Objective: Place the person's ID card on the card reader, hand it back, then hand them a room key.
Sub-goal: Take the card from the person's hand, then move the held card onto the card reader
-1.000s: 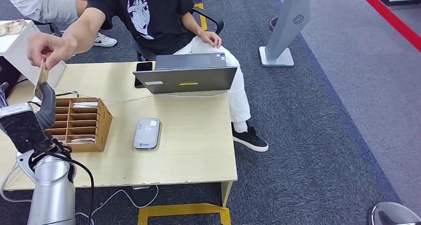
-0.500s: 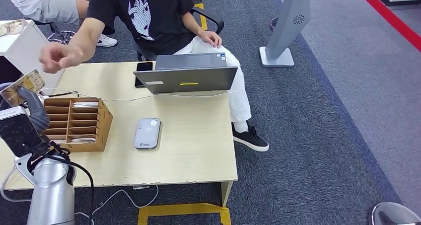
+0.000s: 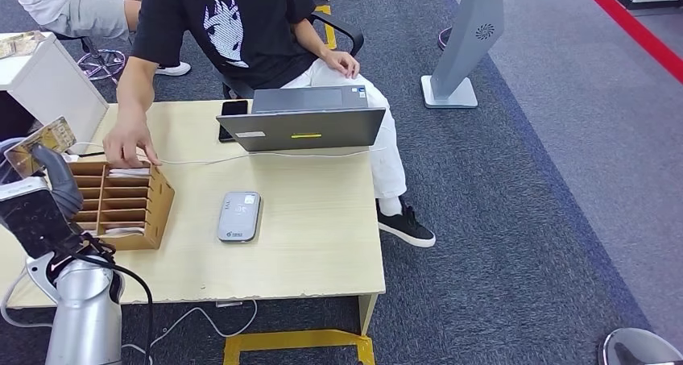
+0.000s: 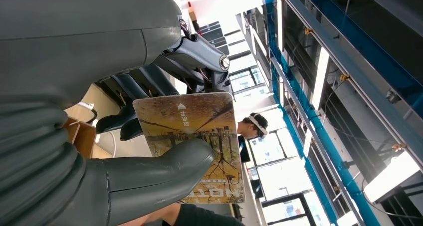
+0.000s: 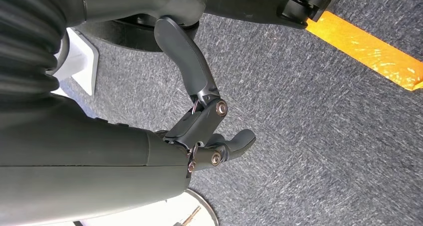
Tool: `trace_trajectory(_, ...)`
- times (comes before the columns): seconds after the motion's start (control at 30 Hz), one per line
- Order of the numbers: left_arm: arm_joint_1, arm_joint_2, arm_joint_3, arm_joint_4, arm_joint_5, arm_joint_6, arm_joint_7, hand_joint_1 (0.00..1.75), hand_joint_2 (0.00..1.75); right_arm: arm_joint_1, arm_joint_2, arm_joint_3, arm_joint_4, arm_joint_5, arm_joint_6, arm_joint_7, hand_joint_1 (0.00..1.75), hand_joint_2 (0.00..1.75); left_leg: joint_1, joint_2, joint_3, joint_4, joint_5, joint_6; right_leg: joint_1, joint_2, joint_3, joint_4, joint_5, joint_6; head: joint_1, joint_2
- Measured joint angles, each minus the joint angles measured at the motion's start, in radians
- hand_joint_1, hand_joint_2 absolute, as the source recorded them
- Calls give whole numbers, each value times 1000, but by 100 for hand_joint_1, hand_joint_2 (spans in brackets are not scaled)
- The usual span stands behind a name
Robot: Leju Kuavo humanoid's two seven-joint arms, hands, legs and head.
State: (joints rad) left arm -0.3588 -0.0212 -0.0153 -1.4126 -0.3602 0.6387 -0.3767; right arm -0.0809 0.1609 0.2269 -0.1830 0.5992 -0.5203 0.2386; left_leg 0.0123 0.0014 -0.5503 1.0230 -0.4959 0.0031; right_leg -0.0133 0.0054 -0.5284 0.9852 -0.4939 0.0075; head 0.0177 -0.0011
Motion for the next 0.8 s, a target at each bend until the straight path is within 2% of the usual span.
trace_trajectory(0.23, 57, -20, -27, 15, -43, -25, 4, 175, 175, 0, 1, -5, -1, 10, 0, -6, 0, 175, 0, 0, 0, 0, 0, 0, 0, 0, 0, 0, 0, 0, 0, 0)
trace_trajectory(0.47, 116, -65, -84, 142, -52, -39, 3, 175, 175, 0, 2, -13, -1, 15, 0, -11, 0, 175, -1, 0, 0, 0, 0, 0, 0, 0, 0, 0, 0, 0, 0, 0)
trace_trajectory(0.8, 91, -98, -108, 363, -75, -32, 16, 175, 175, -7, 7, -29, -5, 23, 12, 12, 0, 175, 0, 0, 0, 0, 0, 0, 0, 0, 0, 0, 0, 0, 0, 0)
